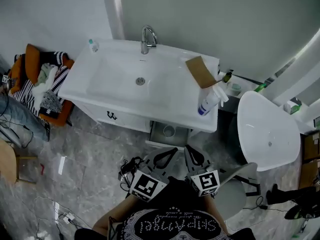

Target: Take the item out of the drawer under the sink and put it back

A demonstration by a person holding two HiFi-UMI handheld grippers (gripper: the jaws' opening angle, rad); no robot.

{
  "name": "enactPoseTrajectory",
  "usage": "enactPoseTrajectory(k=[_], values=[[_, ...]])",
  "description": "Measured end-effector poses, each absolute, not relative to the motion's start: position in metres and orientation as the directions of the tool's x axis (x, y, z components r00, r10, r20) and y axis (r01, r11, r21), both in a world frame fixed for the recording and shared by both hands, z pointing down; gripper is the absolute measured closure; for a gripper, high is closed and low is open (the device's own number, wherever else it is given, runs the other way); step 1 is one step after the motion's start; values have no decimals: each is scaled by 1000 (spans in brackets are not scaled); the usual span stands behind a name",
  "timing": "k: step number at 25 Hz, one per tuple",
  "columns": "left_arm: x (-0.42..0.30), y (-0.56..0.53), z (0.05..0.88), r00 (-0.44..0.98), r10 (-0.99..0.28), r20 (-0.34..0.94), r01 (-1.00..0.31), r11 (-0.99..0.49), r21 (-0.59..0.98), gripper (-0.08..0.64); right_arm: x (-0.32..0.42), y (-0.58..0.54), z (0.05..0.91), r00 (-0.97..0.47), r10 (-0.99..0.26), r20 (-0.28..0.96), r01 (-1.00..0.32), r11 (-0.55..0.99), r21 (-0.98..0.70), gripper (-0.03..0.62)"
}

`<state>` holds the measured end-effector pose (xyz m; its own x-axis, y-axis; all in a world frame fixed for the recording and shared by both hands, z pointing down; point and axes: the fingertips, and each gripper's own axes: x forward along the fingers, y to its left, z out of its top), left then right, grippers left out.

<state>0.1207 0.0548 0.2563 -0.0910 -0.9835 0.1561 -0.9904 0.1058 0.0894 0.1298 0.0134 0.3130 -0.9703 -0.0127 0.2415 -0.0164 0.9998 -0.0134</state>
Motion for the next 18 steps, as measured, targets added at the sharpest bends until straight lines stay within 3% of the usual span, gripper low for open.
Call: enactPoseTrajectory(k=[18], values=[[160, 72, 253, -72, -987, 144, -997, 75, 13, 560, 182, 39, 276, -988, -28, 150, -28, 1000, -1, 575]])
